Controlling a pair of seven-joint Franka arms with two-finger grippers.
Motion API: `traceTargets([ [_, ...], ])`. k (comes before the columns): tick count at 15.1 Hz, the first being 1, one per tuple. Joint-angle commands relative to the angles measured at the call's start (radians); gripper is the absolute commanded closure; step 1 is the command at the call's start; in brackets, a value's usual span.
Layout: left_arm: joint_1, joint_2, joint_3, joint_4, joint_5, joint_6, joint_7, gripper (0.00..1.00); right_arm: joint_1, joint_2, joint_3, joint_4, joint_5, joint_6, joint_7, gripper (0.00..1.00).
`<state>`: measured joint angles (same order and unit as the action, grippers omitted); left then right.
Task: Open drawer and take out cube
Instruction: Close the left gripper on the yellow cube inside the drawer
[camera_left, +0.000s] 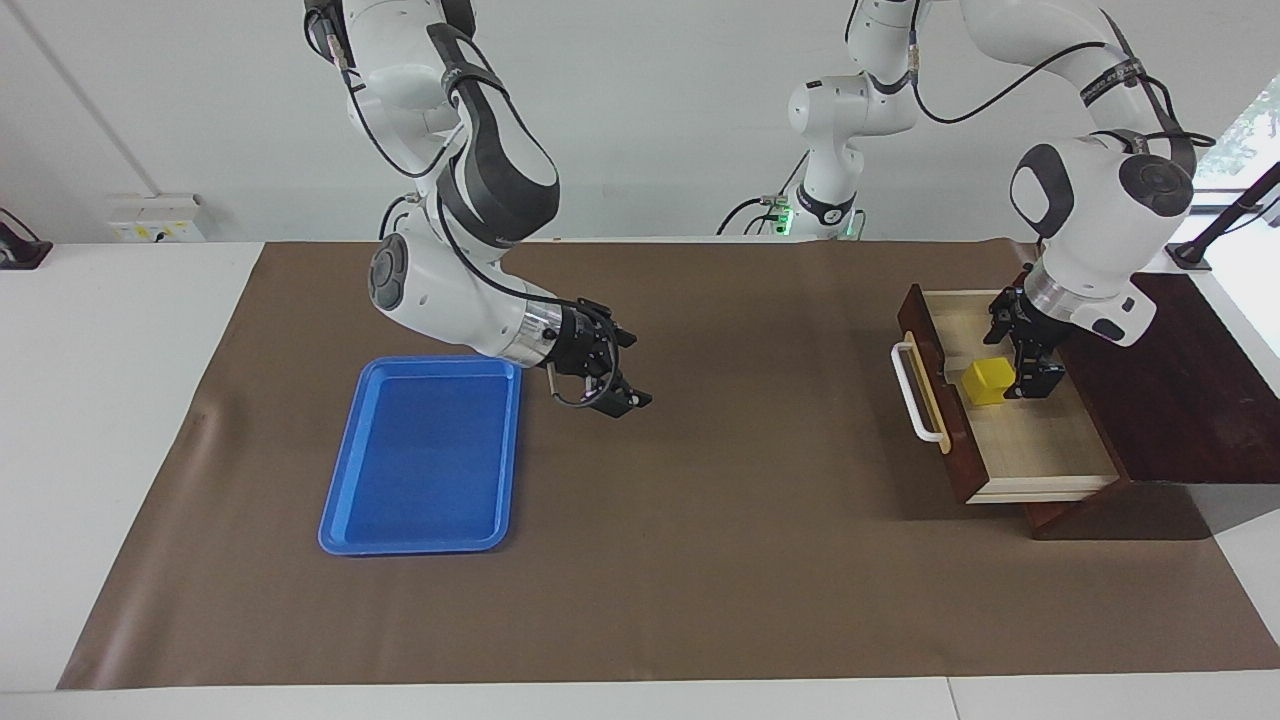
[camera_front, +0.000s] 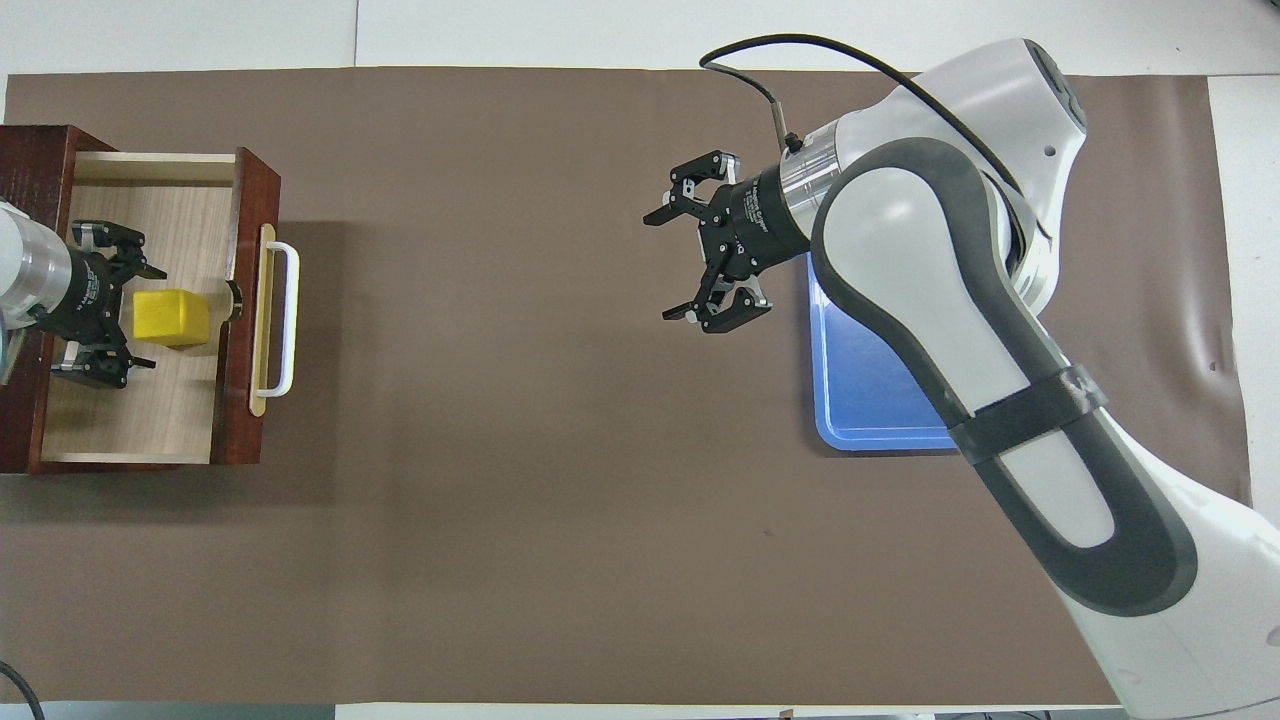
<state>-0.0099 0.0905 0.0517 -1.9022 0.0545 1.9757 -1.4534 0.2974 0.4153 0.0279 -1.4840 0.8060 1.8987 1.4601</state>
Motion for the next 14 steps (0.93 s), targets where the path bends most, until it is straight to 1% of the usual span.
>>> traceTargets([
  [1,-0.008,-0.029,0.002,-0.049,-0.008,0.028,-0.047,0.0,0.003,-0.02,-0.002,-0.035,0.015,0.017,0.008,0.0],
  [3,-0.007,-0.029,0.002,-0.051,-0.008,0.038,-0.058,0.0,0.002,-0.02,-0.002,-0.035,0.015,0.017,0.008,0.0],
  [6,-0.007,-0.035,0.002,-0.081,-0.008,0.061,-0.061,0.0,0.002,-0.02,-0.002,-0.035,0.018,0.019,0.011,0.0],
  [11,0.002,-0.035,0.002,-0.075,-0.004,0.061,-0.05,0.0,0.0,-0.021,-0.002,-0.035,0.019,0.019,0.022,0.0],
  [14,0.007,-0.035,0.004,-0.077,-0.004,0.061,-0.047,0.0,0.0,-0.021,-0.002,-0.041,0.019,0.051,0.022,0.0],
])
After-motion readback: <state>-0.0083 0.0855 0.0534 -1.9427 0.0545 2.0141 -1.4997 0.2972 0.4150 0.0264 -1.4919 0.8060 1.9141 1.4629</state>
